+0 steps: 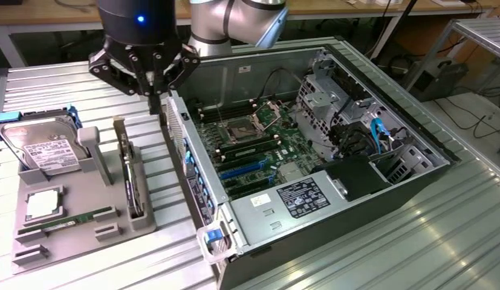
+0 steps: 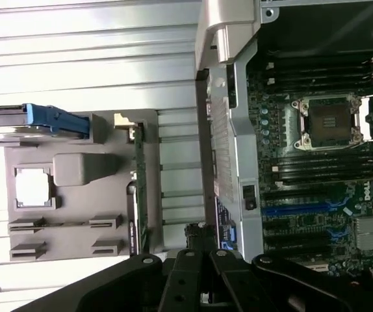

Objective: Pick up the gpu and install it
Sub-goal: 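Reach for the gpu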

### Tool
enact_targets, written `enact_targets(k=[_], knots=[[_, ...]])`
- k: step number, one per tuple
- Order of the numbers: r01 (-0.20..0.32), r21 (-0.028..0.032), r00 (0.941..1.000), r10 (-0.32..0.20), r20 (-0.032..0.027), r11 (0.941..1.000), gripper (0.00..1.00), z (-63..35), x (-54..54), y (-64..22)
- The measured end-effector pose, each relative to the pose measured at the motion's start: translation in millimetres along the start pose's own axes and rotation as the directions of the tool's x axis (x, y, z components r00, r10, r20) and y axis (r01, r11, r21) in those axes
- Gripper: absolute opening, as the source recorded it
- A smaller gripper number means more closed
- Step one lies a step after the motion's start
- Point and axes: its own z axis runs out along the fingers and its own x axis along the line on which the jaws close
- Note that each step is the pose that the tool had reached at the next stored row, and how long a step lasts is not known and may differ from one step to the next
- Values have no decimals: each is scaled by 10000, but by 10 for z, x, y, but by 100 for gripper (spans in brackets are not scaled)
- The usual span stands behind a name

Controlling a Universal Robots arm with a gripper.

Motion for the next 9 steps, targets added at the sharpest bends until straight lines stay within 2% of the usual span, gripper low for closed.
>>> enact_targets(k=[1, 2, 9], knots=[[-1, 2, 10000, 1, 1, 10000, 11, 9, 49, -8], [0, 7, 10000, 0, 1, 10000, 11, 31, 150, -20], [0, 7, 10000, 0, 5, 10000, 11, 144, 439, -46]])
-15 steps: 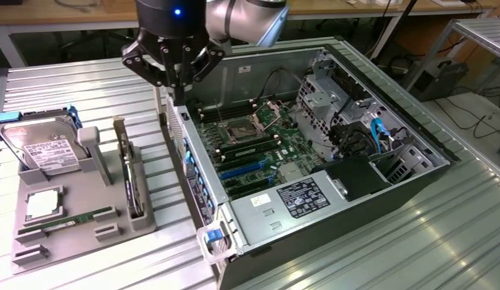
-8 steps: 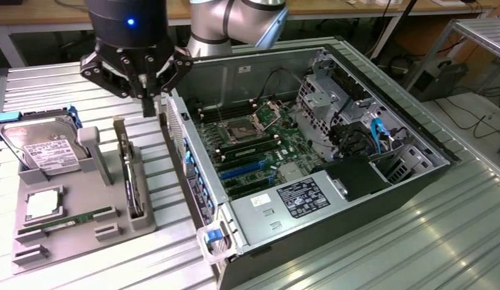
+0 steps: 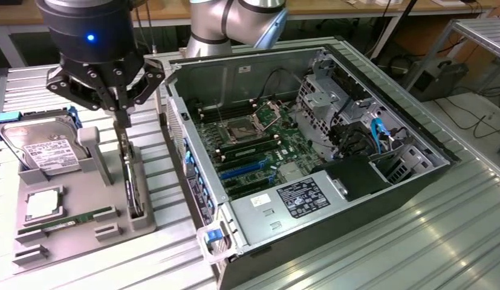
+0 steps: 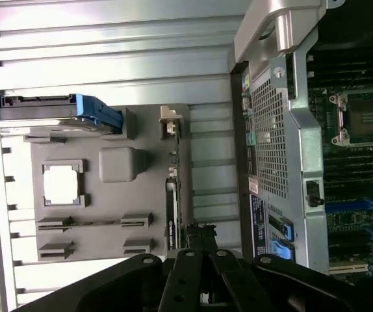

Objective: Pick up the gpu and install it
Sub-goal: 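Reach for the gpu, then pick up the gpu and move the gpu toward the slot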

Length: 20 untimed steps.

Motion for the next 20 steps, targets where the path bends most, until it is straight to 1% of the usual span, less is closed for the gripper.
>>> enact_targets(k=[17, 19, 20], knots=[[0, 3, 10000, 0, -4, 10000, 11, 5, 3, -1], [0, 3, 10000, 0, -4, 10000, 11, 5, 3, -1], [0, 3, 10000, 0, -3, 10000, 17, 6, 3, -1]])
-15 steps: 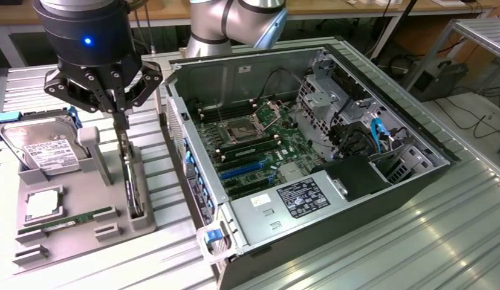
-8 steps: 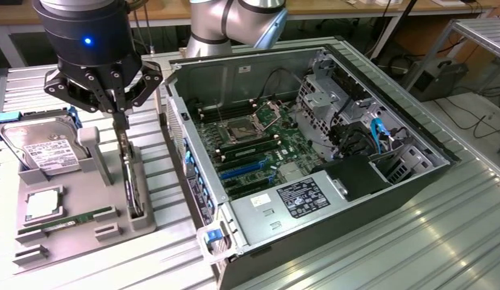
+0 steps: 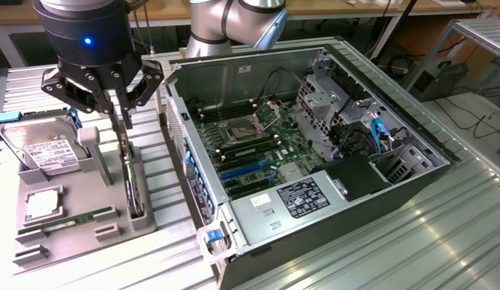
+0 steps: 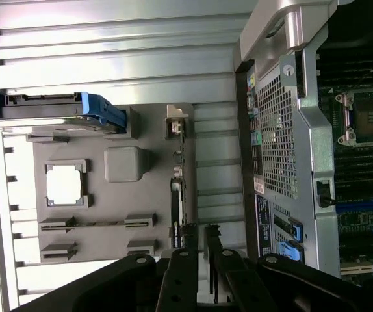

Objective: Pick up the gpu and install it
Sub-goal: 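Pick up the gpu and move the gpu toward the slot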

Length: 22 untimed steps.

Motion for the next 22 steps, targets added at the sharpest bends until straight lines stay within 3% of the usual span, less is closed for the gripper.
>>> enact_targets(k=[3, 9, 10, 22], knots=[[0, 0, 10000, 0, 0, 10000, 36, 44, 4, -4], [-2, 1, 10000, 2, 0, 10000, 37, 162, 29, -13], [-2, 0, 10000, 2, 1, 10000, 44, 188, 43, -17], [-297, 7, 9996, 297, 13, 9996, 44, 462, 128, -41]])
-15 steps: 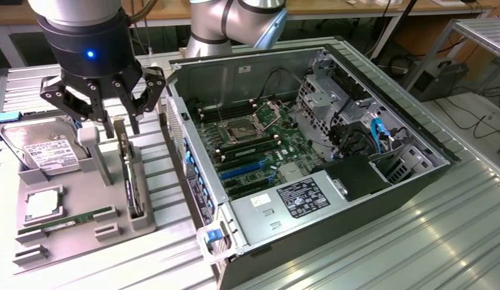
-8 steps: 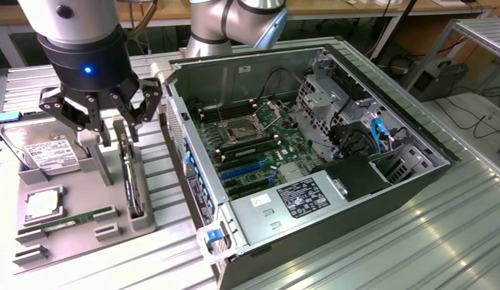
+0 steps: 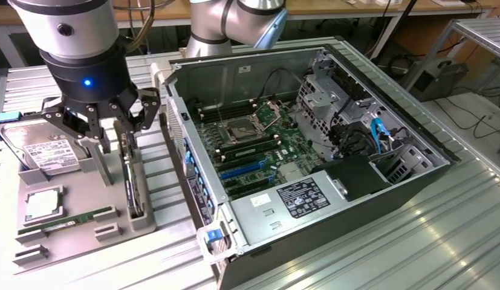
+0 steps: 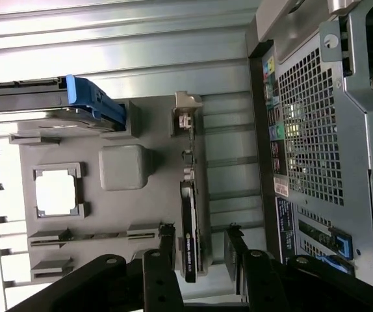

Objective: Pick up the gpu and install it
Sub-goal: 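Pick up the gpu and move the gpu toward the slot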

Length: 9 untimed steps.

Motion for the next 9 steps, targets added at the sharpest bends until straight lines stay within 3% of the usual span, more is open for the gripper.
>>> enact_targets(k=[9], knots=[[-37, 2, 10000, 37, 1, 10000, 44, 196, 30, -13]])
